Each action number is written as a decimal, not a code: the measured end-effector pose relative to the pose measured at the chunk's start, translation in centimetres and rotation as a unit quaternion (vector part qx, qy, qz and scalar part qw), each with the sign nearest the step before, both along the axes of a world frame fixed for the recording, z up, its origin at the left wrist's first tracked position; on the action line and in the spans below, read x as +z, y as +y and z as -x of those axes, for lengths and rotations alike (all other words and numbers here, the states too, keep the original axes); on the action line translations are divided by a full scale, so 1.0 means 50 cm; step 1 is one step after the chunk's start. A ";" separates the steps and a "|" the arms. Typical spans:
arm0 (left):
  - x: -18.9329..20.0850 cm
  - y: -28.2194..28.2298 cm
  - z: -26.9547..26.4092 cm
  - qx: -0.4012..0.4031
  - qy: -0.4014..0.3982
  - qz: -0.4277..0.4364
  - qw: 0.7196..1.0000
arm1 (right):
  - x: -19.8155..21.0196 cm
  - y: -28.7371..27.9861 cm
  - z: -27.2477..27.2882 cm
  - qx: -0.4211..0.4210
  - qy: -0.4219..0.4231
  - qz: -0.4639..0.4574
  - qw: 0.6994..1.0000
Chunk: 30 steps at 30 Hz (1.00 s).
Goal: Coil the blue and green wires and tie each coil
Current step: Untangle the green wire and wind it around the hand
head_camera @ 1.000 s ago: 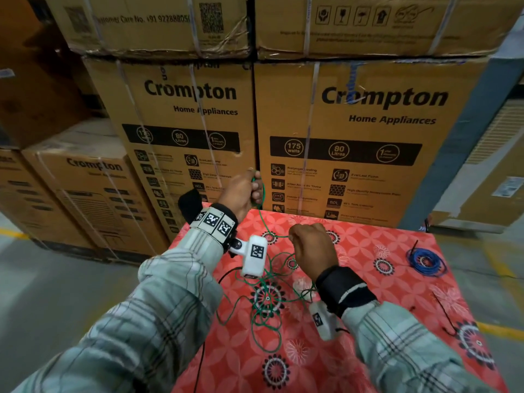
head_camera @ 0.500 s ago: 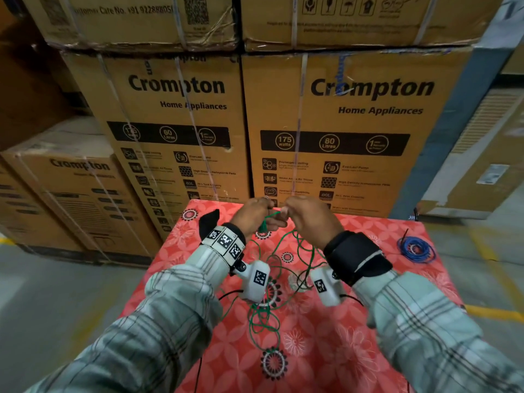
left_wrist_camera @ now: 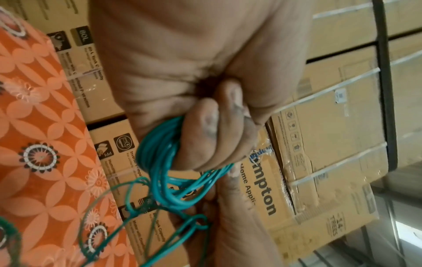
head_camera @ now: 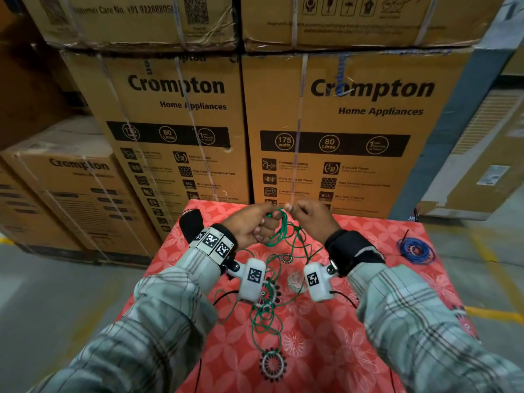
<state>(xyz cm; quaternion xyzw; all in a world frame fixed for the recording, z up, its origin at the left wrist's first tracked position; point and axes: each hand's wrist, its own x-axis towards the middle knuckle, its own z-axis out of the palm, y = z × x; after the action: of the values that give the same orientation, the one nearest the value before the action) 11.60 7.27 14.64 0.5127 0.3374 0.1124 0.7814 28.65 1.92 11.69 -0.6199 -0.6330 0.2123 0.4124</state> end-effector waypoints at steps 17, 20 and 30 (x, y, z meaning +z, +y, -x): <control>0.080 0.050 -0.002 0.243 -0.224 0.042 0.943 | -0.133 -0.037 0.023 0.038 -0.044 0.102 0.993; 0.100 0.058 -0.004 0.301 -0.246 0.013 0.921 | -0.168 -0.036 0.016 0.000 -0.029 0.139 0.990; 0.089 0.067 -0.001 0.345 -0.248 -0.006 0.905 | -0.134 -0.052 0.003 -0.044 0.008 -0.016 0.999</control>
<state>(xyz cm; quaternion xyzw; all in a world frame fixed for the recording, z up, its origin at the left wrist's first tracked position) 11.67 10.63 19.12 0.3246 0.2878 0.5002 0.7494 28.53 -0.69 5.01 -0.6384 -0.6052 0.1888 0.4365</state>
